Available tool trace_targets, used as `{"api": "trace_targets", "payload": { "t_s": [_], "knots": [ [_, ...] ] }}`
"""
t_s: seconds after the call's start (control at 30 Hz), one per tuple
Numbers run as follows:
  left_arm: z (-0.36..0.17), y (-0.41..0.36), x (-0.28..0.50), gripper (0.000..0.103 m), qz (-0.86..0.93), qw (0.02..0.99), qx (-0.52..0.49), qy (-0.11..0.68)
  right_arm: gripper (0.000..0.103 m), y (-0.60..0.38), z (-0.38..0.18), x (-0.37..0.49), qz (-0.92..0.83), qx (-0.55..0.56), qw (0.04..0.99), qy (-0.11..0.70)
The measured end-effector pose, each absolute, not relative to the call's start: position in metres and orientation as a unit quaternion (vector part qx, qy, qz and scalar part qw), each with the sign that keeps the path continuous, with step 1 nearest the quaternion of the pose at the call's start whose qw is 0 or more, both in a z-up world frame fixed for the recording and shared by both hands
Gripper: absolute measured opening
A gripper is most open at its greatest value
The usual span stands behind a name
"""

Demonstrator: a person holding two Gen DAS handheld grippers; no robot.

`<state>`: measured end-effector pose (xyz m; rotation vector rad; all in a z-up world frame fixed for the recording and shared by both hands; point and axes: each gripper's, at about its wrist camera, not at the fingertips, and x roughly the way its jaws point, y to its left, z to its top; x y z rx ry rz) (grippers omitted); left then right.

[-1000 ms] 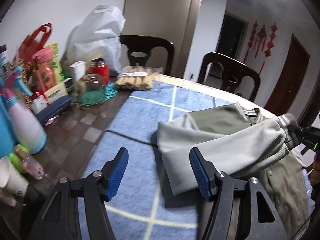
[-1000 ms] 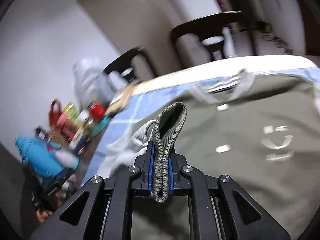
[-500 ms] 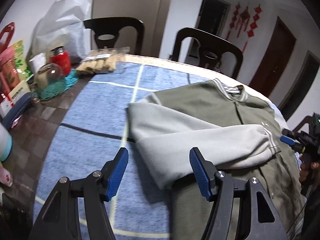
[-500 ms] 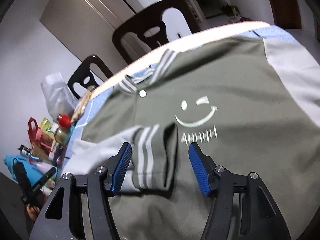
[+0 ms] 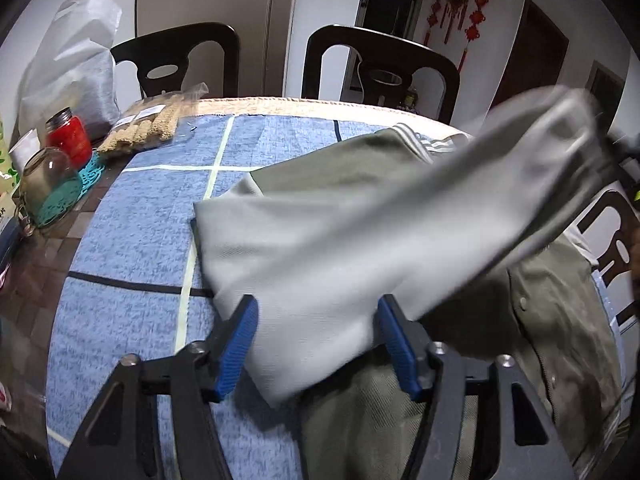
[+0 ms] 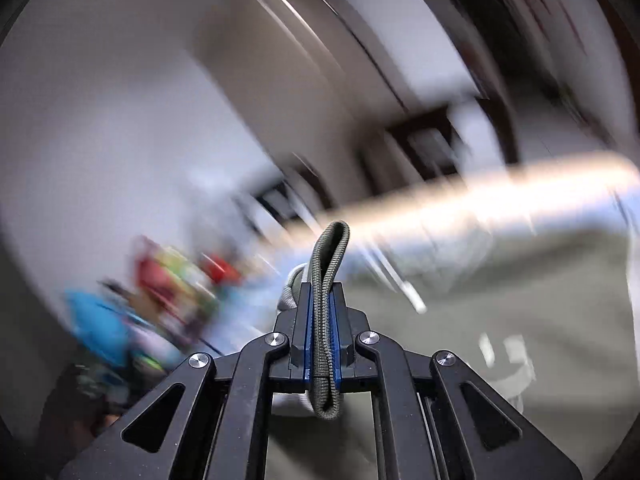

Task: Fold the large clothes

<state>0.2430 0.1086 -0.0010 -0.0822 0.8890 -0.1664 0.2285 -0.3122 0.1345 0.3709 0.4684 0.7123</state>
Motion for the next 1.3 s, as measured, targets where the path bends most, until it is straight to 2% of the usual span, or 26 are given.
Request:
{"api": "trace_targets", "payload": {
  "t_s": [0.07, 0.13, 0.17, 0.27, 0.3, 0.37, 0.4, 0.5, 0.63, 0.7, 0.73, 0.8, 0.83, 0.87, 0.9, 0.93, 1.0, 1.2, 1.3],
  "knots": [
    [-0.004, 0.11, 0.244, 0.043, -0.087, 0.895, -0.043, 0.436, 0.007, -0.326, 0.12, 0.223, 0.327, 0.149, 0.897, 0.256],
    [-0.007, 0.116, 0.239, 0.037, -0.096, 0.893, -0.052, 0.437, 0.01, -0.345, 0.082, 0.225, 0.273, 0.134, 0.893, 0.333],
    [-0.008, 0.121, 0.236, 0.035, -0.101, 0.891, -0.058, 0.439, 0.015, -0.356, 0.061, 0.227, 0.241, 0.128, 0.885, 0.377],
    [-0.008, 0.138, 0.223, 0.035, -0.116, 0.885, -0.079, 0.445, 0.024, -0.393, 0.027, 0.213, 0.193, 0.152, 0.868, 0.432],
    [-0.006, 0.143, 0.219, 0.035, -0.117, 0.884, -0.086, 0.444, 0.029, -0.402, 0.026, 0.208, 0.19, 0.165, 0.868, 0.429],
    [0.001, 0.147, 0.218, 0.035, -0.111, 0.887, -0.093, 0.438, 0.063, -0.411, 0.031, 0.204, 0.181, 0.187, 0.874, 0.409],
    [0.006, 0.146, 0.22, 0.035, -0.11, 0.89, -0.095, 0.433, 0.066, -0.414, 0.035, 0.204, 0.182, 0.205, 0.876, 0.396],
    [0.014, 0.125, 0.229, 0.035, -0.118, 0.896, -0.082, 0.421, 0.066, -0.401, 0.038, 0.227, 0.2, 0.231, 0.865, 0.399],
    [0.009, 0.081, 0.241, 0.051, -0.155, 0.888, -0.044, 0.431, 0.066, -0.365, 0.025, 0.267, 0.201, 0.186, 0.856, 0.438],
    [0.003, 0.052, 0.243, 0.053, -0.175, 0.883, -0.01, 0.435, 0.066, -0.359, 0.013, 0.281, 0.194, 0.186, 0.845, 0.463],
    [0.002, 0.041, 0.243, 0.053, -0.18, 0.881, 0.004, 0.436, 0.065, -0.355, 0.005, 0.291, 0.188, 0.191, 0.834, 0.482],
    [-0.003, 0.017, 0.248, 0.053, -0.187, 0.878, 0.038, 0.439, 0.045, -0.349, 0.002, 0.293, 0.197, 0.177, 0.83, 0.49],
    [-0.004, 0.009, 0.25, 0.053, -0.186, 0.877, 0.05, 0.439, 0.025, -0.344, 0.005, 0.291, 0.193, 0.156, 0.837, 0.487],
    [-0.007, 0.0, 0.254, 0.043, -0.183, 0.877, 0.062, 0.441, 0.011, -0.343, 0.006, 0.289, 0.194, 0.15, 0.839, 0.485],
    [-0.01, -0.01, 0.26, 0.033, -0.181, 0.874, 0.077, 0.445, 0.006, -0.344, 0.009, 0.287, 0.203, 0.152, 0.839, 0.482],
    [-0.013, -0.015, 0.263, 0.016, -0.181, 0.871, 0.087, 0.449, 0.005, -0.343, 0.014, 0.286, 0.21, 0.152, 0.841, 0.476],
    [-0.016, -0.024, 0.271, 0.006, -0.179, 0.869, 0.097, 0.45, 0.004, -0.343, 0.027, 0.282, 0.217, 0.14, 0.849, 0.461],
    [0.01, -0.009, 0.269, 0.002, -0.195, 0.886, 0.057, 0.417, 0.003, -0.338, 0.064, 0.282, 0.221, 0.116, 0.875, 0.415],
    [0.04, 0.009, 0.272, 0.002, -0.196, 0.9, 0.011, 0.388, 0.003, -0.348, 0.099, 0.277, 0.243, 0.154, 0.898, 0.332]
  ]
}}
